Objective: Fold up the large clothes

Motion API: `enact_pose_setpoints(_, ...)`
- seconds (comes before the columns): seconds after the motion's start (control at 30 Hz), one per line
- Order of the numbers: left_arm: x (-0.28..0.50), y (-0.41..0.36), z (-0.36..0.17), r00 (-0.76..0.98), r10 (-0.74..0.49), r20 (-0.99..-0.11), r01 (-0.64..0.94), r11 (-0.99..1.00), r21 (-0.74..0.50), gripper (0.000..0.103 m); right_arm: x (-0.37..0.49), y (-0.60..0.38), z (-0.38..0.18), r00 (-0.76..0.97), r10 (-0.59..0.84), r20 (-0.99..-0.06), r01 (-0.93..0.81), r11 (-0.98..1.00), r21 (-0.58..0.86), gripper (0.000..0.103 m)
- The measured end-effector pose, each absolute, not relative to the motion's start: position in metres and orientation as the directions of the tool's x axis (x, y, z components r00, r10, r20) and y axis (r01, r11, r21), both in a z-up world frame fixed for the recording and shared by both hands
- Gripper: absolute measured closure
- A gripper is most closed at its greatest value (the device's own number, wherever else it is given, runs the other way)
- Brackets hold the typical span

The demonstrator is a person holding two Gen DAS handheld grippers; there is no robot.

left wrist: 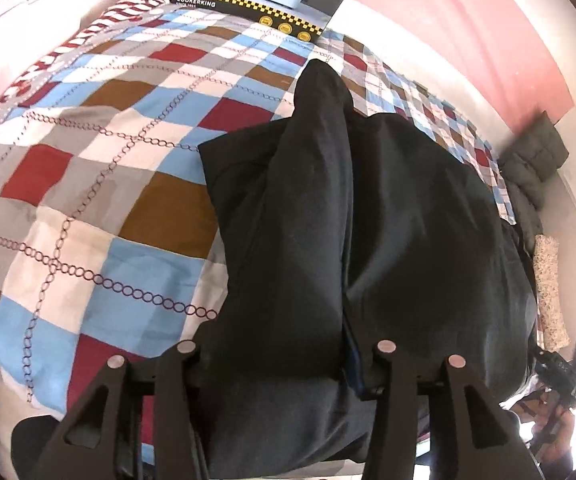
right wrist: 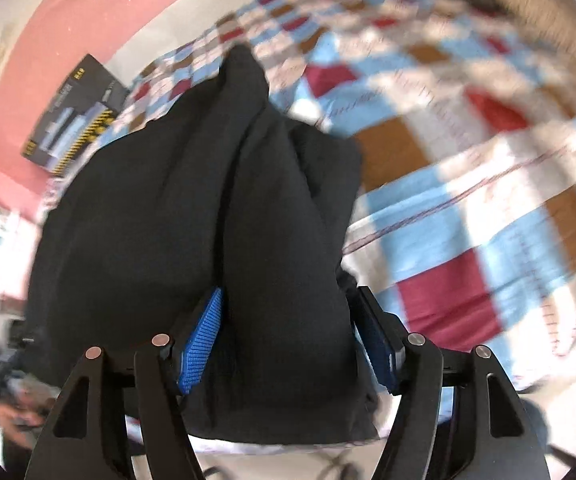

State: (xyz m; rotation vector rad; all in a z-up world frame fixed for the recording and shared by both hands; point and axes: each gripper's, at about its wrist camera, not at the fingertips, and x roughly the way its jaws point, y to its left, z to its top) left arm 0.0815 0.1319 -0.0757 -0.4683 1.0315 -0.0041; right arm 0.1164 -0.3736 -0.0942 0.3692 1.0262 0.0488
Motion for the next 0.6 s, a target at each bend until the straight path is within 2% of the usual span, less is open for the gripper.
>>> enact_pose_setpoints(0.17, 0.072, 0.130, -0.071, 0.534, -0.185, -0.825, -0.224, 0.910, -0.349, 0.053, 0.091, -0.354, -0.053, 0.653, 0.035, -0.756, 0.095, 0.987, 0.128, 0.037)
enact_pose_setpoints(0.3, 0.066, 0.128, -0.063, 0.547, -0.159, -0.822, -0.225, 0.918, -0.327, 0.053, 0.079, -0.330, -0.029, 0.739, -0.049, -0.672, 0.067, 0.998, 0.001, 0.037)
enact_pose_setpoints(0.47, 0.055, 0.123, -0.047, 0.573, -0.081, -0.816, -0.228, 0.940, -0.253, 0.053, 0.072, -0.305, -0.016, 0.806, -0.075, -0.587, 0.020, 0.995, -0.100, 0.037)
enact_pose_setpoints(0.6, 0.050, 0.124, -0.028, 0.626, -0.018, -0.780, -0.227, 0.952, -0.204, 0.053, 0.078, -0.295, -0.024, 0.797, -0.027, -0.603, -0.024, 0.997, -0.076, 0.037)
